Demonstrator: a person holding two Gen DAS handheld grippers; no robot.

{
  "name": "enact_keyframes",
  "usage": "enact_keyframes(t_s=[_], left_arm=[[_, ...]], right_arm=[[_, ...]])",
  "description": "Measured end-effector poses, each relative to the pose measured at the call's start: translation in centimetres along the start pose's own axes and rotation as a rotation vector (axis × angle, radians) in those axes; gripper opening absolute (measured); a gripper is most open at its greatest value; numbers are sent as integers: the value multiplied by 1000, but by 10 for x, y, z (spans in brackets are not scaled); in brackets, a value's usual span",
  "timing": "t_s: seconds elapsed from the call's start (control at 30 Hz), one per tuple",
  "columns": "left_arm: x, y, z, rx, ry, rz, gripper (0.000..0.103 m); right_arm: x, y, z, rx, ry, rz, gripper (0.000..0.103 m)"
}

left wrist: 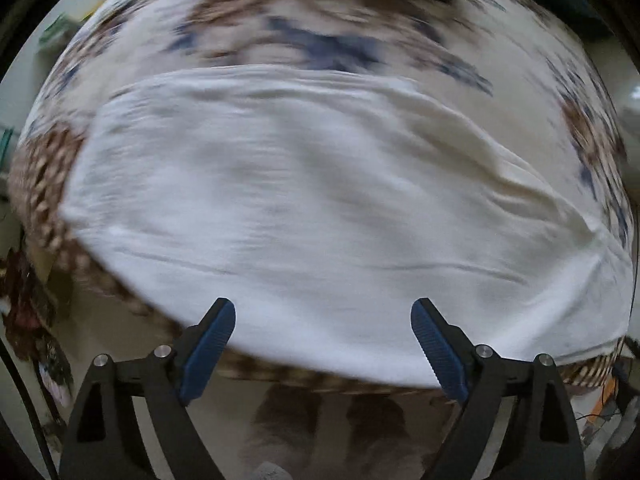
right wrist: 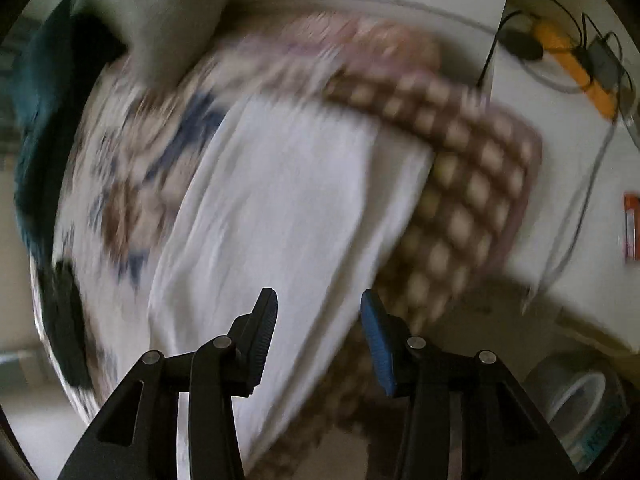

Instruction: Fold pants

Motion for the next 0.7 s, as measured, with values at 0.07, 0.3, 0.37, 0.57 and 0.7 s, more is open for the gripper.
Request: enact_keyframes(t_s=[0.07, 0.3, 0.37, 0.57, 0.7], left_arm=[[7, -6, 35, -5, -24, -7, 90], [20, -8, 87, 41, -94, -12, 90], [22, -11, 92, 60, -105, -24, 90], [20, -28, 104, 103, -111, -48, 90], [2, -26, 104, 111, -103, -71, 90]], right_arm=[[41, -16, 7, 5, -35, -8, 47], [79, -46, 6, 19, -28, -8, 7], [79, -33, 3, 22, 5, 13, 7], [80, -17, 25, 36, -31, -22, 7], [81, -33, 48, 6, -27, -150, 17]])
Point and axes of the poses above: each gripper's, at about its wrist camera, not at the fingertips, and y roughly against the way its jaws point, z to its right, x to its top, the point moved 10 cm from there along -y, roughly the way its jaws point, and after that the axes turned 12 degrees about -y, right-handed, at the moved point
